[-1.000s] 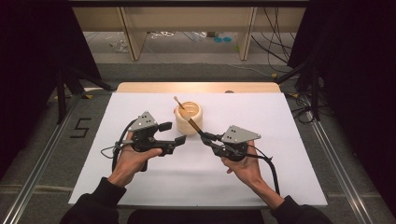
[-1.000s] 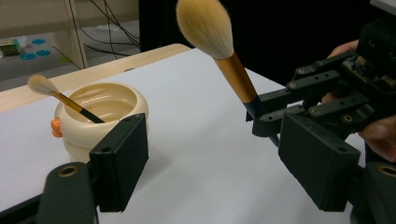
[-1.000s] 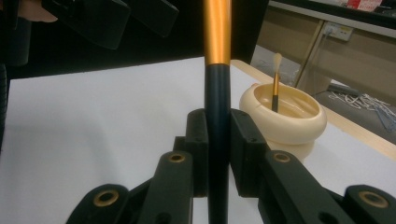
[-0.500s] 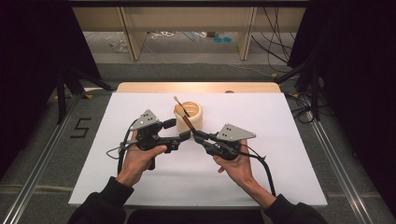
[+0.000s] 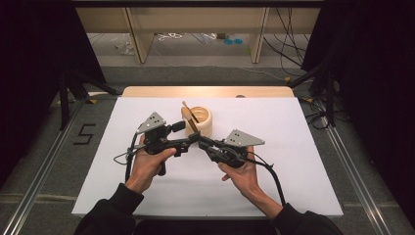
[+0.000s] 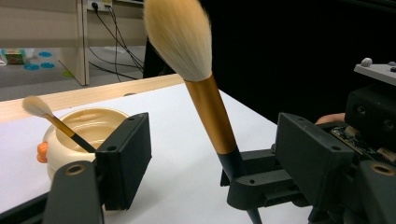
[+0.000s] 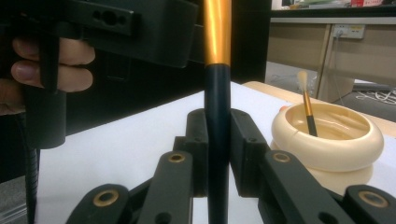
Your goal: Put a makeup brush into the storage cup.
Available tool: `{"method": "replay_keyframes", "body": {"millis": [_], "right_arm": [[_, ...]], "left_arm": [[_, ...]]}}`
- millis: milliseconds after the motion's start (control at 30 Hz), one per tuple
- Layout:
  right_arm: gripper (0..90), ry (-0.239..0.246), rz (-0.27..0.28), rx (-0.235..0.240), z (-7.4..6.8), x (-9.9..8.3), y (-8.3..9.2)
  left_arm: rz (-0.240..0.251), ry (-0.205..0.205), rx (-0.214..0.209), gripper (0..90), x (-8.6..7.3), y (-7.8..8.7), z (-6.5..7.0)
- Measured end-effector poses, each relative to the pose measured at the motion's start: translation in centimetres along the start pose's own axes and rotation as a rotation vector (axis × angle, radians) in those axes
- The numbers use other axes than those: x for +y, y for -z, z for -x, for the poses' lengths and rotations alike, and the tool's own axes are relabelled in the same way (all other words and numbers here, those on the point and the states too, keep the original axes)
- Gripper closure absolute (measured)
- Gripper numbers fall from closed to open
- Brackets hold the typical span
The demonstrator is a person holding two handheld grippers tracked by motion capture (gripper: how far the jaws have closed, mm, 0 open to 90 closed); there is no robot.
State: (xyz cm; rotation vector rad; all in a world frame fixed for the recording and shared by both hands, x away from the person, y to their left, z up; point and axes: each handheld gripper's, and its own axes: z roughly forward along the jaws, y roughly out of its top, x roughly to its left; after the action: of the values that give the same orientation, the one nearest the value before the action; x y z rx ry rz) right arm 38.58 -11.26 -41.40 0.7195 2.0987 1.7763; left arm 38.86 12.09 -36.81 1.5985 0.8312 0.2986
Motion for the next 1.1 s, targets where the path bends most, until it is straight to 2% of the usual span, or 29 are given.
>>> {"method": "replay_keyframes", "body": {"millis": [67,133,233,300,367,800,833,933,1100], "right_arm": [[78.9,0.003,0.015,0.007,-0.01,0.00,-0.18],[78.9,-0.013,0.008,0.011,-0.12,-0.04,-0.24],[78.9,-0.002,0.009,0.006,-0.09,0.01,-0.28],[78.9,-0.025,0.014,0.011,-0.30,0.01,-0.36],[78.9,-0.002,0.018,0.005,-0.24,0.07,-0.39],[78.9,0.000,0.027,0.010,-0.27,0.08,-0.44],[78.9,-0.017,0.015,0.019,-0.39,0.09,-0.40],[78.9,0.005,0.028,0.001,-0.31,0.10,-0.41],[78.9,0.002,0.038,-0.003,-0.36,0.07,-0.46]], "left_arm": [[0.005,-0.002,-0.004,28.0,0.00,-0.08,-0.05],[0.013,0.005,-0.004,29.5,0.02,-0.10,-0.04],[0.019,0.016,-0.008,31.3,0.05,-0.18,-0.02],[0.016,0.017,-0.010,32.4,0.02,-0.26,-0.04],[0.015,0.016,-0.015,34.2,-0.02,-0.35,-0.03],[0.034,0.059,-0.042,52.0,-0.01,-0.43,-0.37],[0.036,0.059,-0.041,53.0,-0.01,-0.41,-0.40],[0.041,0.078,-0.054,55.1,-0.08,-0.46,-0.50],[0.043,0.086,-0.059,58.3,-0.24,-0.51,-0.57]]}}
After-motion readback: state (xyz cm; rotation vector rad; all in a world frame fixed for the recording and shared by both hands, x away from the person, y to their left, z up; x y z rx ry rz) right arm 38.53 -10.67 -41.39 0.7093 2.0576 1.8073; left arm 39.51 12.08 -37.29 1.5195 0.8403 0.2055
